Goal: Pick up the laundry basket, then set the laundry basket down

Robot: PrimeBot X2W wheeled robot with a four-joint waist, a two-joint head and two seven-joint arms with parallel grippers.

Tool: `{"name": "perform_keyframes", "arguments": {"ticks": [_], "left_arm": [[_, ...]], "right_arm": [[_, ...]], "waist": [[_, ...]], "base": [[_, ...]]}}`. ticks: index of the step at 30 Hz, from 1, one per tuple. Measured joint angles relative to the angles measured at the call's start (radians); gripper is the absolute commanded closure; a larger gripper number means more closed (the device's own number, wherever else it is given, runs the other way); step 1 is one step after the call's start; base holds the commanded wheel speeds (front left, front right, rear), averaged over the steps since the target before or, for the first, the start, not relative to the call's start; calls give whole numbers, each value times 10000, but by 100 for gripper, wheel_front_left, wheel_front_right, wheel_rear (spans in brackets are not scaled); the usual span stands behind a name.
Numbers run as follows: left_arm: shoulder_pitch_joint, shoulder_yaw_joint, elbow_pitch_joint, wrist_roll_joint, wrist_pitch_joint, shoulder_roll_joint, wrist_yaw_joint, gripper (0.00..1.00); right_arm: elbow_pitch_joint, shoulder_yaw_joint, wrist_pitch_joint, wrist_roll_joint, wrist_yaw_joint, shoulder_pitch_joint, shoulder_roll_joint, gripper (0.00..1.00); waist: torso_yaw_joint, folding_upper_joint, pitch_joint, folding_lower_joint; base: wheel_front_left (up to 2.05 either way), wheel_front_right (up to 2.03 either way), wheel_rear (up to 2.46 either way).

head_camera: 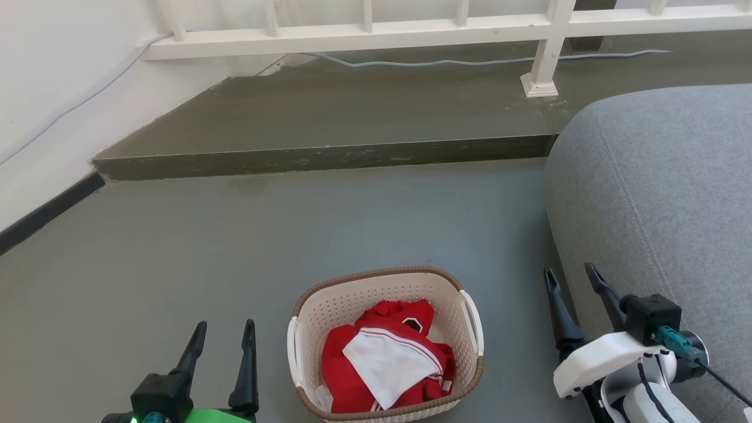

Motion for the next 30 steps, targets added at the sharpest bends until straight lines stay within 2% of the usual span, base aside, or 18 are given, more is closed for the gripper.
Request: {"name": "perform_keyframes", "arguments": {"ticks": [4,5,9,16,30], "left_arm": [[78,71,-92,36,90,-33,0,0],[89,92,-115,44,90,-46,0,100],[105,-35,284,19,90,-107,-6,100],[279,-94,182,-431,86,-123,-52,100],[313,286,173,-2445,169,-207,-155,100]], "right_arm": [[-36,-35,12,-46,0,0,-8,0],[-46,-44,21,-88,0,0,-17,100],[291,44,21,-81,4,198,100,100],[270,-59,36,380,125,388,244,100],[119,-608,437,2349,431,392,349,100]], "waist": [[16,0,-41,0],[21,0,-53,0],[23,0,-57,0],[45,0,-53,0],[85,0,-46,0]], "base": [[0,0,0],[0,0,0],[0,0,0],[0,0,0],[0,0,0]]}}
